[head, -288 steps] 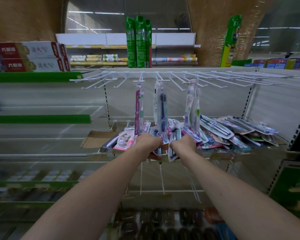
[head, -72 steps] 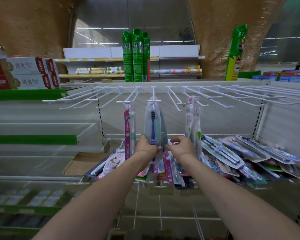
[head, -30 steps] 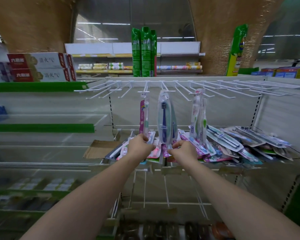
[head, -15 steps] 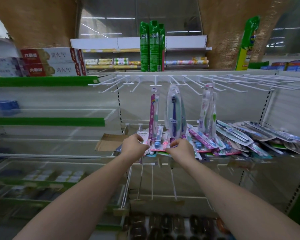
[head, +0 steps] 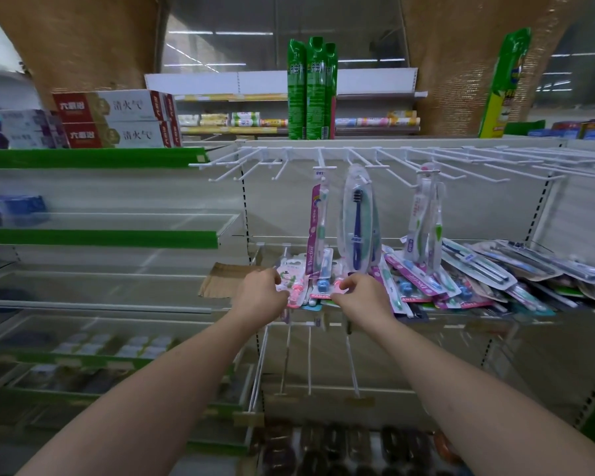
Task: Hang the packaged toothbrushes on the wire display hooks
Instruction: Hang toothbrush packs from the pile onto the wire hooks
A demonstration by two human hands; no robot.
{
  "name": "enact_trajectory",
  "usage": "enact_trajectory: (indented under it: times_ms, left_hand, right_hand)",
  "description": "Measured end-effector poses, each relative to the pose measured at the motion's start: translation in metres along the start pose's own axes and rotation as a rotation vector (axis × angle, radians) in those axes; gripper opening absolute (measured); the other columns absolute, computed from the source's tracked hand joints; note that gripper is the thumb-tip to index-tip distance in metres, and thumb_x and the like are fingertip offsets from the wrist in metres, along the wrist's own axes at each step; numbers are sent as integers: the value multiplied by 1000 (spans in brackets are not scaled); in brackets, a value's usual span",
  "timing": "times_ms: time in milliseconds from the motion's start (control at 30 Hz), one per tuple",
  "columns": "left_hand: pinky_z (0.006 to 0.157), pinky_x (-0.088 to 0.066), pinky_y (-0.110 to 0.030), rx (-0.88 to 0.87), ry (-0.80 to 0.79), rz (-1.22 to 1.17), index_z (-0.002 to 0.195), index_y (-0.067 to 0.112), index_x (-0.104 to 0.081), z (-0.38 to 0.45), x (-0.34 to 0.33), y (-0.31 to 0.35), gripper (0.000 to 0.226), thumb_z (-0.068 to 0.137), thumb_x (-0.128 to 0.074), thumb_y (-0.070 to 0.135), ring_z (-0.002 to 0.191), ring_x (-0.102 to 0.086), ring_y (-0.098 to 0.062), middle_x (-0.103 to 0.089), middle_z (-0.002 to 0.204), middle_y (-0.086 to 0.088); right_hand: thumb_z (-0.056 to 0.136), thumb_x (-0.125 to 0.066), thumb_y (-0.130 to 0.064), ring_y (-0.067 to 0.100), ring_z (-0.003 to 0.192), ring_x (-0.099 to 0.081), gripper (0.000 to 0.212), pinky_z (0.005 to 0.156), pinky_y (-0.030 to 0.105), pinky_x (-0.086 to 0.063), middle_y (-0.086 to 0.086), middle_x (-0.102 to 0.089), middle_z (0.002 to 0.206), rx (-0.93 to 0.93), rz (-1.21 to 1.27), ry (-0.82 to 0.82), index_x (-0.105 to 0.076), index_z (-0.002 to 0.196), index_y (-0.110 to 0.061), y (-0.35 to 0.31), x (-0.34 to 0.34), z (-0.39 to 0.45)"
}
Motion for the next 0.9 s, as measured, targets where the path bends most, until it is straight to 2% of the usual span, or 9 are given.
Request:
enact_trajectory:
  times_ms: [67,167,267,367,467,567,700,800,900]
  left_hand:
    - [85,-52,-36,-67,21,71,122,14,-66,0,-3,12,34,91,-64,28,106,-60,-26,-65,115,-8]
    - [80,-48,-35,-174,33,152,114,15,-68,-2,-13,41,28,91,-61,28,105,-59,-29,-64,109,-10]
    - [82,-50,-37,-236,27,144,114,15,-68,-4,-26,69,28,91,-59,28,103,-60,-31,-67,109,-11]
    - [88,-51,-40,-288,11,174,120,16,-67,-7,-40,97,31,93,-58,28,109,-59,-31,-67,116,-10]
    - [89,-50,-41,-342,0,209,121,16,-66,-8,-56,126,31,96,-56,31,112,-58,-30,-66,118,-9]
    - [85,-52,-40,-347,-7,201,112,14,-68,-2,-67,151,27,95,-53,29,107,-60,-31,-66,112,-9]
    - [82,-49,-38,-269,-41,165,108,11,-67,9,-91,171,30,94,-54,34,107,-60,-34,-65,111,-14]
    - [87,-48,-37,-242,-79,188,114,13,-67,13,-109,179,35,94,-56,41,112,-57,-31,-63,116,-13]
    - [92,-46,-39,-269,-113,273,125,18,-62,13,-122,185,37,94,-54,35,118,-51,-33,-61,122,-11]
  right_hand:
    - [86,-74,-29,20,93,-63,28,77,31,-50,1,-69,104,-3,-26,10,-68,110,-18,6,4,0]
    - [87,-74,-32,19,89,-63,25,66,28,-45,1,-69,100,-6,-64,26,-68,107,-19,17,18,-2]
    - [85,-74,-31,21,91,-64,24,73,31,-49,1,-70,100,-41,-90,55,-69,106,-20,35,36,-1]
    - [83,-75,-34,20,89,-65,24,76,34,-53,-2,-72,96,-74,-101,73,-70,103,-22,53,52,4]
    - [86,-73,-29,22,98,-66,28,76,29,-47,0,-73,105,-84,-139,92,-70,112,-19,71,69,12]
    - [88,-71,-27,25,104,-65,35,76,29,-45,4,-71,115,-75,-167,120,-68,121,-16,84,86,22]
    - [88,-68,-30,28,96,-66,28,77,34,-54,7,-73,106,-29,-233,128,-70,114,-19,91,100,38]
    - [90,-66,-33,30,99,-65,29,80,34,-53,8,-71,109,18,-262,85,-69,115,-19,93,96,48]
    - [91,-65,-32,28,100,-63,27,80,33,-52,6,-69,111,64,-269,42,-67,115,-19,93,86,54]
Point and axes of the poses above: each hand's wrist, its own z-axis towards the middle knuckle, its own x-axis out of the back of the hand, y = z × x, the point moved 10 cm from there along z, towards the middle knuckle
